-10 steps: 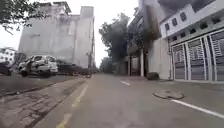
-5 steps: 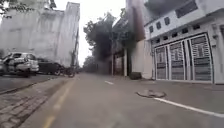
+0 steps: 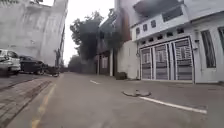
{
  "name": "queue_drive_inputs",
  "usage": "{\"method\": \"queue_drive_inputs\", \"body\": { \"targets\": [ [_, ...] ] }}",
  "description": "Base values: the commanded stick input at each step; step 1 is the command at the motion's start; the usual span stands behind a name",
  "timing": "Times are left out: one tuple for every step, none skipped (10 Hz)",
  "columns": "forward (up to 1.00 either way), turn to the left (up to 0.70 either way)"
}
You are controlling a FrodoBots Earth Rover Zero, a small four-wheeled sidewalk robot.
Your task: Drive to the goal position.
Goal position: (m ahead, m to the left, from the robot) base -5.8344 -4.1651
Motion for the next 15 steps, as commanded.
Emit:
{"method": "queue_drive_inputs", "body": {
  "targets": [
    [0.0,-0.5],
    [0.0,-0.5],
    [0.0,-0.5],
    [0.0,-0.5],
    [0.0,-0.5],
    [0.0,-0.5],
    [0.0,-0.5],
    [0.0,-0.5],
    [0.0,-0.5],
    [0.0,-0.5],
    [0.0,-0.5],
    [0.0,-0.5],
    [0.0,-0.5],
    [0.0,-0.5],
    [0.0,-0.5]
  ]
}}
